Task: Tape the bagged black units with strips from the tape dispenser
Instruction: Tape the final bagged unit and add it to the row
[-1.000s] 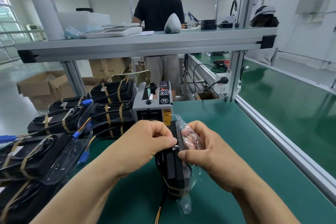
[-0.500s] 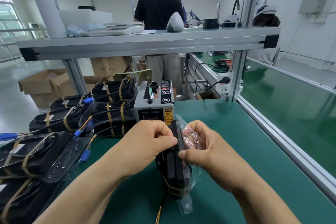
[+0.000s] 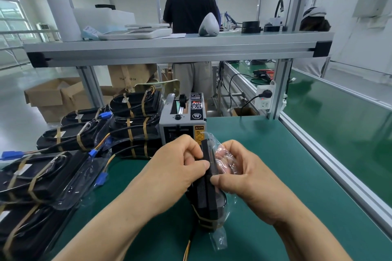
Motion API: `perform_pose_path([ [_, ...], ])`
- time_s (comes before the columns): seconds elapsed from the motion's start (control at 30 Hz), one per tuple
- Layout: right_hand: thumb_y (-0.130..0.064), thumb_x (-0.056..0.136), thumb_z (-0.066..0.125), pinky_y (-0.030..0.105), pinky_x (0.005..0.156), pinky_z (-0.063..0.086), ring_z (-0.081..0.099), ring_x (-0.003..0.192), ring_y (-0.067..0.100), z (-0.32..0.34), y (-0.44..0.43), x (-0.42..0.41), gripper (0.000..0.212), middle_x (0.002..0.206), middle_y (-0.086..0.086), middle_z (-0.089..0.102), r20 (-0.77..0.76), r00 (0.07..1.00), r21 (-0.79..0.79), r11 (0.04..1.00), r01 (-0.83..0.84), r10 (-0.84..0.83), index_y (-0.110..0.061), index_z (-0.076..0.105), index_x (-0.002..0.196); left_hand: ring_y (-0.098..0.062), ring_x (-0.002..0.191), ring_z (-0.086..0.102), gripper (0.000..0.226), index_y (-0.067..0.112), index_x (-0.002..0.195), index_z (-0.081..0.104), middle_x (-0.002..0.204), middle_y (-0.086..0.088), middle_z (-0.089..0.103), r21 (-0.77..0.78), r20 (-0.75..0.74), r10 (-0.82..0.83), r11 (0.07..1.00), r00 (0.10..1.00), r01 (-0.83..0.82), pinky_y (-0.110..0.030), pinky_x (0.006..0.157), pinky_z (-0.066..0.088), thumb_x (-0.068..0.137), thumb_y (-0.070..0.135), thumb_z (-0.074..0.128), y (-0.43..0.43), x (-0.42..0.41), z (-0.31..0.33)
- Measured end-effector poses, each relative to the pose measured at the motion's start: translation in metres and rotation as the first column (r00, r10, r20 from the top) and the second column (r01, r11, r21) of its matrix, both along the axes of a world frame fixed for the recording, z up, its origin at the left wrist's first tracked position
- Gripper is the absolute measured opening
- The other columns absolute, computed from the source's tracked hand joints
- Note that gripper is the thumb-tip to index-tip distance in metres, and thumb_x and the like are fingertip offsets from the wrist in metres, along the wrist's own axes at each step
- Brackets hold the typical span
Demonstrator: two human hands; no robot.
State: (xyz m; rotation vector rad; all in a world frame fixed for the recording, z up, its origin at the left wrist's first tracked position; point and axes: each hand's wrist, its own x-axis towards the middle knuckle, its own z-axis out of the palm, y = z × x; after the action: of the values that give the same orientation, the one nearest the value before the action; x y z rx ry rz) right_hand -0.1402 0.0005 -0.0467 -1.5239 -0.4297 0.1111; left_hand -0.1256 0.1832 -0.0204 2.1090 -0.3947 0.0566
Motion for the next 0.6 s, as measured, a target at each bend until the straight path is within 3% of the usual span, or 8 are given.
perform_pose_path([
  [0.1, -0.024, 0.062, 0.077, 0.037, 0.072, 0.045, 0.052, 0.074, 0.017, 0.001, 0.000, -0.001, 0.033, 0.080, 0.005, 0.059, -0.007, 1.000, 0.007, 1.000, -0.008, 0.008, -0.024, 0.060, 0.090, 0.000, 0.045, 0.043, 0.019, 0.040, 0.080, 0.056, 0.053, 0.015, 0.050, -0.030, 0.017, 0.017, 0.999, 1.000, -0.016, -0.011, 0.045, 0.034, 0.084, 0.030, 0.071, -0.001, 0.003, -0.004],
  [0.2, -0.024, 0.062, 0.076, 0.035, 0.071, 0.046, 0.053, 0.073, 0.016, 0.002, 0.000, -0.001, 0.033, 0.080, 0.003, 0.060, -0.005, 1.000, 0.003, 1.000, -0.008, 0.008, -0.023, 0.060, 0.090, -0.001, 0.044, 0.043, 0.017, 0.033, 0.080, 0.056, 0.052, 0.014, 0.049, -0.046, 0.013, 0.018, 0.999, 1.000, -0.017, -0.011, 0.044, 0.035, 0.083, 0.032, 0.073, -0.002, 0.005, -0.004],
  [0.6, -0.020, 0.060, 0.074, 0.031, 0.069, 0.047, 0.057, 0.073, 0.017, 0.001, -0.008, 0.000, 0.032, 0.080, 0.003, 0.063, -0.047, 0.999, 0.056, 0.998, -0.017, 0.019, -0.024, 0.063, 0.089, -0.005, 0.053, 0.040, 0.030, 0.027, 0.093, 0.056, 0.059, 0.014, 0.046, 0.024, -0.109, -0.168, 0.985, 0.980, 0.172, -0.019, 0.052, 0.036, 0.076, 0.022, 0.080, 0.005, 0.007, 0.008],
])
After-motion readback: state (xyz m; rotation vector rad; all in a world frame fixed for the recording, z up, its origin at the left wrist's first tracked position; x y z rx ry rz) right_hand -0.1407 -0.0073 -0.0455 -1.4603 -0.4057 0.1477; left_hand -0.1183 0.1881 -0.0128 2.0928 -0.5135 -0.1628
